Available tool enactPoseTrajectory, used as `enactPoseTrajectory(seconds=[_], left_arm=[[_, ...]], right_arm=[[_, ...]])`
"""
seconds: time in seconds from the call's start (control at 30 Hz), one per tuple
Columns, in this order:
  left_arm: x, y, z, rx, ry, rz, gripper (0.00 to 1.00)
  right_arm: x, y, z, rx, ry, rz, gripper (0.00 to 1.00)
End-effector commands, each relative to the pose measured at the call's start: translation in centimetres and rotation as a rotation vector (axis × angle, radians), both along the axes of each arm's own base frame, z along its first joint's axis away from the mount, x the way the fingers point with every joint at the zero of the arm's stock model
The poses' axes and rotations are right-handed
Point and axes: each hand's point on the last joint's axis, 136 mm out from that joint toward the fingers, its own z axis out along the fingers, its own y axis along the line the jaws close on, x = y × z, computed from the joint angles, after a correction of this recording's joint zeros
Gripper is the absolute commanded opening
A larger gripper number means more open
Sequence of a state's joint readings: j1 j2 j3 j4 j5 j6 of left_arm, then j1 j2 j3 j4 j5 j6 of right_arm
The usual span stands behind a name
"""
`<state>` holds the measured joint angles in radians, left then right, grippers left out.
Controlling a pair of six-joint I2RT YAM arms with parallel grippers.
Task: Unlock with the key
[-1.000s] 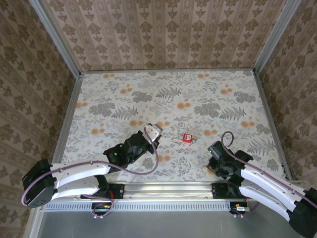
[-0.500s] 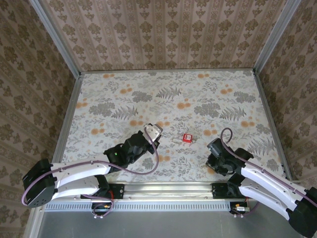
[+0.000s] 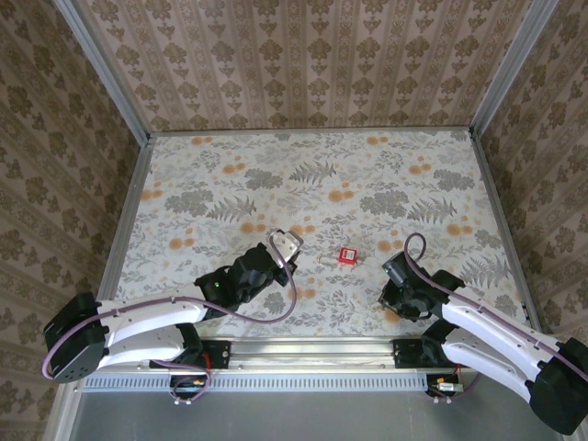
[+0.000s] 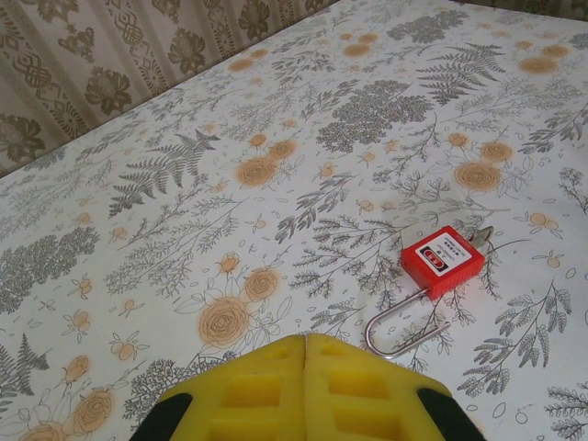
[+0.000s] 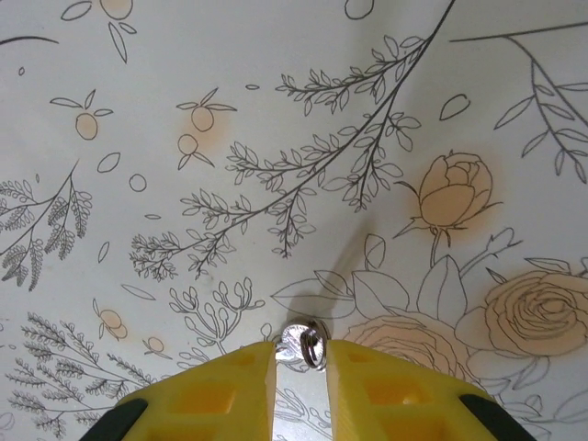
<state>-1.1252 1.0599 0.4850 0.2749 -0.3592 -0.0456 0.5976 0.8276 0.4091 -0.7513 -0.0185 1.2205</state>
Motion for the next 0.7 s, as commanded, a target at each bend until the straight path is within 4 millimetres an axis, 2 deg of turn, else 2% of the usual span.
enactPoseTrajectory(seconds=[0.0,0.43,0.67], left_arm=[[-0.09,-0.53,1.20,-0.043,0.008,-0.006,0.08],[-0.11,-0.66,1.13,-0.047,0.014,-0.006,0.08],[-0.17,-0.59,1.14,-0.047,0.016,-0.005,0.08]], right_arm=[[-0.24,0.32,-0.47,0.021,0.014,0.021,0.23],[-1.23,-0.32,-1.16,-0.006,0.065,0.018,0.25],[-0.77,0.06,-1.29,0.004,0.061,0.019,0.23]])
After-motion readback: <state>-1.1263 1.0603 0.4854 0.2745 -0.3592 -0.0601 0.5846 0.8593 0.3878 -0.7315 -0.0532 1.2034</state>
